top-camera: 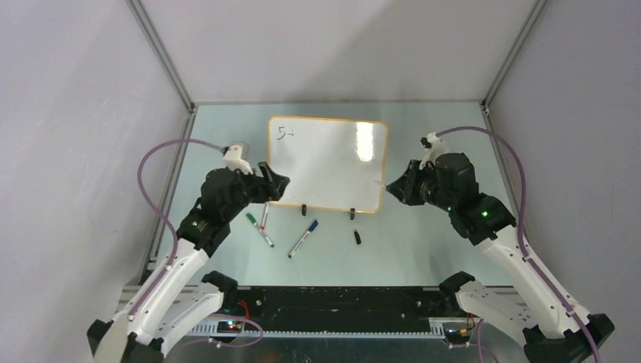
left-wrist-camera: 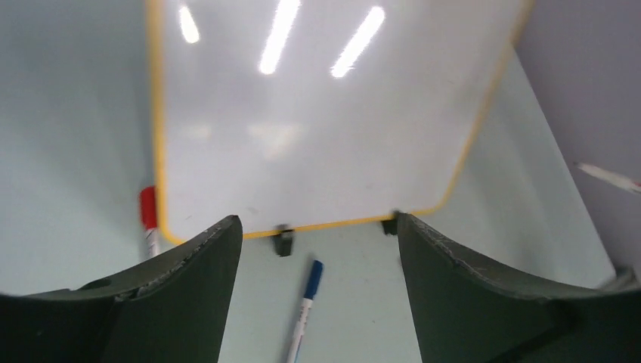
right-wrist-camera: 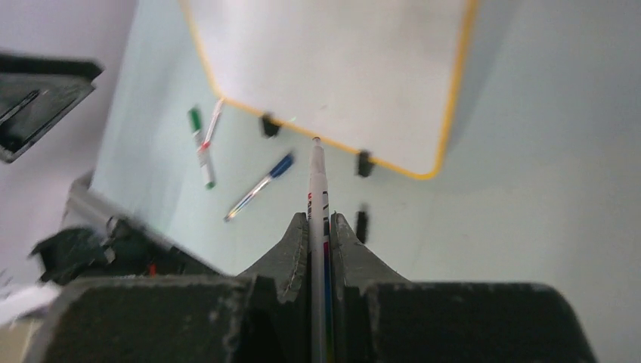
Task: Write a sentence on the whiteboard
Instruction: Hold the whiteboard on the whiteboard stand.
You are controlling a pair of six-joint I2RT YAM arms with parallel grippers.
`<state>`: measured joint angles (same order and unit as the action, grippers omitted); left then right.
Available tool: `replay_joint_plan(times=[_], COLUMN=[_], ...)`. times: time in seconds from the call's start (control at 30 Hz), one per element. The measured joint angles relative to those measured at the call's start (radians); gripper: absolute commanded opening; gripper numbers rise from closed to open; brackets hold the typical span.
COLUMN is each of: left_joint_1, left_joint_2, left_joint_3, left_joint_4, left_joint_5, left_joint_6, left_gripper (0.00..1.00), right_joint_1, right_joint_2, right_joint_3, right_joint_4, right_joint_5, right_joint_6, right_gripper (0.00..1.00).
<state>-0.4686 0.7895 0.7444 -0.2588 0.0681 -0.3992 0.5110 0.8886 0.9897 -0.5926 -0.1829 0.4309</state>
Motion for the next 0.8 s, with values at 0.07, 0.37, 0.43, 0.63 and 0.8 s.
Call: replay_joint_plan(times=[0.07, 0.37, 0.43, 0.63, 0.8], left_joint_1=[0.082, 0.381, 0.426, 0.531, 0.535], left_joint_2=[-0.016, 0.091, 0.167, 0.42, 0.586], left_joint_3=[-0.072, -0.247, -0.249, -0.267, -0.212], left_joint_4=[0.045, 0.327, 0.425, 0.706, 0.84], left_joint_5=[-0.019, 0.009, 0.069, 0.301, 0.485], left_joint_6=[-0.077, -0.138, -0.13, -0.104, -0.108], left_gripper=[0.83, 0.9, 0.9, 0.87, 0.82], right_joint_1=[-0.016, -0.155, -0.182, -0.21, -0.223], right_joint_2=[-0.016, -0.089, -0.089, -0.097, -0.127], right_joint_3=[-0.013, -0.146, -0.157, -0.16, -0.16], right_joint_4=[0.0, 0.069, 0.095, 0.165, 0.199], right_joint_5=[0.089, 0.264, 0.246, 0.193, 0.161], right_joint_6=[0.008, 0.029, 0.031, 0.031, 0.031], right_gripper=[0.0, 0.0, 0.0, 0.0, 0.0])
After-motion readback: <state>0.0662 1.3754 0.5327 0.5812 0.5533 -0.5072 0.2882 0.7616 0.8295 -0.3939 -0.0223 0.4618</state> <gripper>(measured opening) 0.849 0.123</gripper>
